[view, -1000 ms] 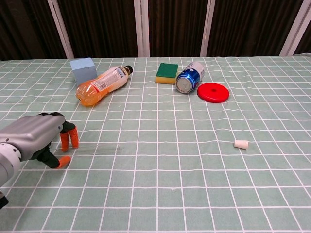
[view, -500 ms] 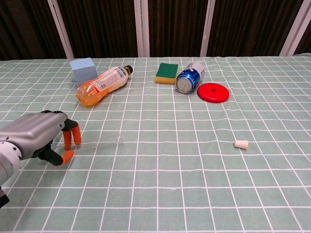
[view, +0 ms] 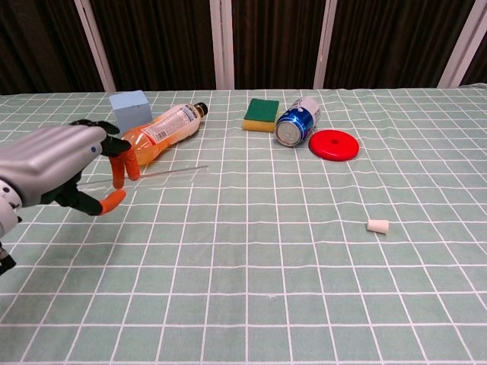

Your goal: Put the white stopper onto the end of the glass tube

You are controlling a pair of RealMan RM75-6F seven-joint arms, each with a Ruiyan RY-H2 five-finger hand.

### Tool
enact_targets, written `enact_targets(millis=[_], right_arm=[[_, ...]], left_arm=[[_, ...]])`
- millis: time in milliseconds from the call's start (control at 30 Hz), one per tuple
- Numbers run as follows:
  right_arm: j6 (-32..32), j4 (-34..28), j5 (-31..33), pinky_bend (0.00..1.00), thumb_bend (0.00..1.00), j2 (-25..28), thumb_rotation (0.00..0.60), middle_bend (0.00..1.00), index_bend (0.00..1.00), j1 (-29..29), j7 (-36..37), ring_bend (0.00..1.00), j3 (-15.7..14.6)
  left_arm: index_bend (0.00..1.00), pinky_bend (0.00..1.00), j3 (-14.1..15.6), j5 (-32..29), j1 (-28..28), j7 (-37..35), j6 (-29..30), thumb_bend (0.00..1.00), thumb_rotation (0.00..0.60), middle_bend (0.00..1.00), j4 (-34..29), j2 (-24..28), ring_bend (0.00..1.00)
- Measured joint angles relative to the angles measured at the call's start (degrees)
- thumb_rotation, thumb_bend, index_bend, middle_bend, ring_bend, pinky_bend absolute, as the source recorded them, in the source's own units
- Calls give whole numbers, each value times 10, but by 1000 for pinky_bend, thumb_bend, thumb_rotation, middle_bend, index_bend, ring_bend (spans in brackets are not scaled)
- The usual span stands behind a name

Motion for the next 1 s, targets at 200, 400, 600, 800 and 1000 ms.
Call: enact_targets(millis=[200,400,600,800,1000], right_arm=[[-18,-11,11,0,311,0,600,6,4,13,0,0,8],[-68,-32,47,0,311,-5,600,131,230,39,-16,0,20],[-111,-49,95,0,311,-30,600,174,352,74,-80,0,36],[-135,-58,142,0,310,-83,600,175,411,110,-161,0,53],[-140,-45,195,0,310,-154,600,175,428,138,-228,0,66]], left_arm=[[482,0,-8,52,-19,-81,-15,712,600,513,15,44,87],[482,0,-39,62,-44,-131,-36,712,600,514,26,75,87],[482,0,-62,60,-64,-165,-56,712,600,513,36,89,87],[482,0,-77,57,-80,-191,-71,712,600,513,38,103,87],[482,0,-83,57,-93,-216,-84,712,600,514,47,115,87]])
